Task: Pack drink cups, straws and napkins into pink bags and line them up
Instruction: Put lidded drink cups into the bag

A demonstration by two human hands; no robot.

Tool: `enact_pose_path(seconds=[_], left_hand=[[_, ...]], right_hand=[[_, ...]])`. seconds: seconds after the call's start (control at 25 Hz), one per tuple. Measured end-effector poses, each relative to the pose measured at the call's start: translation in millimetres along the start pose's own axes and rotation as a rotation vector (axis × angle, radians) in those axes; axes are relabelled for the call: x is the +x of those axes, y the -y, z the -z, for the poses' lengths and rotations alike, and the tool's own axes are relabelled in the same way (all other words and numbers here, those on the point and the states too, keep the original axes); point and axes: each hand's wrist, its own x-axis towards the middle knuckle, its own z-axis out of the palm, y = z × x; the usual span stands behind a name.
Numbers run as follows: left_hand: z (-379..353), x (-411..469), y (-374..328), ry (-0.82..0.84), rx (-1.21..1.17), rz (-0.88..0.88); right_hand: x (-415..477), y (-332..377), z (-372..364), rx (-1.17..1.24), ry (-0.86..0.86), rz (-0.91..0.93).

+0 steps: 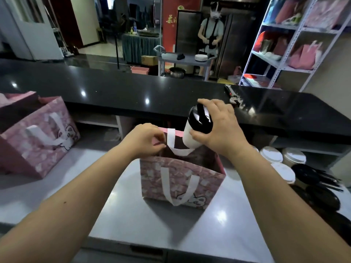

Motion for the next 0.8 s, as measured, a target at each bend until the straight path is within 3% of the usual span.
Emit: enact_pose_path(seconds=[0.12,0.4,0.52,0.68,0.8], left_hand=[[-3,2,17,0.070,-0.073,-0.059],[-18,7,20,0.256,-0.067,-0.159],[-21,7,21,0.367,-0.029,-0.124],[-18,8,25,0.478,0.017,-0.085],[-12,4,25,0.486,0.062,-0.090]], right_hand=[[-11,17,-19,-0.046,0.044,-0.095],[-47,43,-43,-0.073,-0.096,-0.196],[-56,39,-42,-0.162,0.053,-0.239],[-61,26,-41,-0.104,0.415,-0.243],[-59,20,-53,-0.258,0.645,-0.242]])
